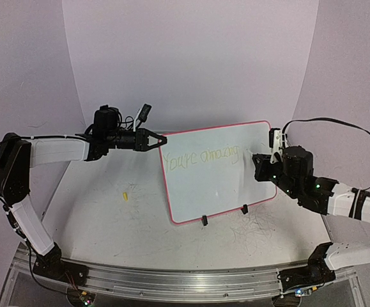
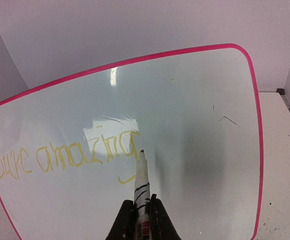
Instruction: Write a sentence on the whiteboard
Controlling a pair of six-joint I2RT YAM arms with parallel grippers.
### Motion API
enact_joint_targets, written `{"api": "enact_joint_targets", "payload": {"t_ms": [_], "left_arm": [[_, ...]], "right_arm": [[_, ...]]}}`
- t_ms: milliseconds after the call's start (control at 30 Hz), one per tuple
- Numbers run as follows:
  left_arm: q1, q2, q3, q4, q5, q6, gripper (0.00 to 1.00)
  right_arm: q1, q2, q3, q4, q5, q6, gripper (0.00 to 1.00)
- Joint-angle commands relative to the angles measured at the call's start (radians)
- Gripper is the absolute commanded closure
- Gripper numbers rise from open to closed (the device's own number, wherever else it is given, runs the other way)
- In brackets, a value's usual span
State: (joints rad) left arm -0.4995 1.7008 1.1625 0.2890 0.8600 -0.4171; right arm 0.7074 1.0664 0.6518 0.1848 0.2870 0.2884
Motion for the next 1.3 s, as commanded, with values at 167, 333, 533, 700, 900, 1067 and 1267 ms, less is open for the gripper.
{"api": "enact_joint_targets", "payload": {"t_ms": [167, 333, 533, 700, 900, 1067, 1267], "left_arm": [[-0.005, -0.033, -0.004, -0.022, -0.024, 0.015, 1.00], [-0.005, -0.034, -0.006, -0.022, -0.024, 0.015, 1.00], [-0.005, -0.032, -0.006, -0.022, -0.024, 0.015, 1.00], [-0.006, -0.035, -0.007, -0.022, -0.032, 0.017, 1.00], [-0.010, -0.041, -0.022, -0.022, -0.076, -0.005, 1.00], [-0.011, -0.058, -0.039, -0.032, -0.132, -0.015, 1.00], [-0.011, -0.051, -0.033, -0.045, -0.146, -0.029, 1.00]], "right_arm": [[-0.002, 0.019, 0.011, 0.001, 0.015, -0.043, 1.00], [-0.011, 0.045, 0.023, 0.001, 0.010, -0.056, 1.00], [-0.038, 0.035, 0.021, 0.002, -0.002, -0.065, 1.00], [-0.051, 0.026, 0.020, 0.003, -0.001, -0.074, 1.00], [-0.052, 0.034, 0.027, 0.008, 0.002, -0.086, 1.00], [-0.067, 0.035, 0.035, 0.016, -0.012, -0.093, 1.00], [-0.126, 0.033, 0.035, 0.046, -0.121, -0.114, 1.00]]}}
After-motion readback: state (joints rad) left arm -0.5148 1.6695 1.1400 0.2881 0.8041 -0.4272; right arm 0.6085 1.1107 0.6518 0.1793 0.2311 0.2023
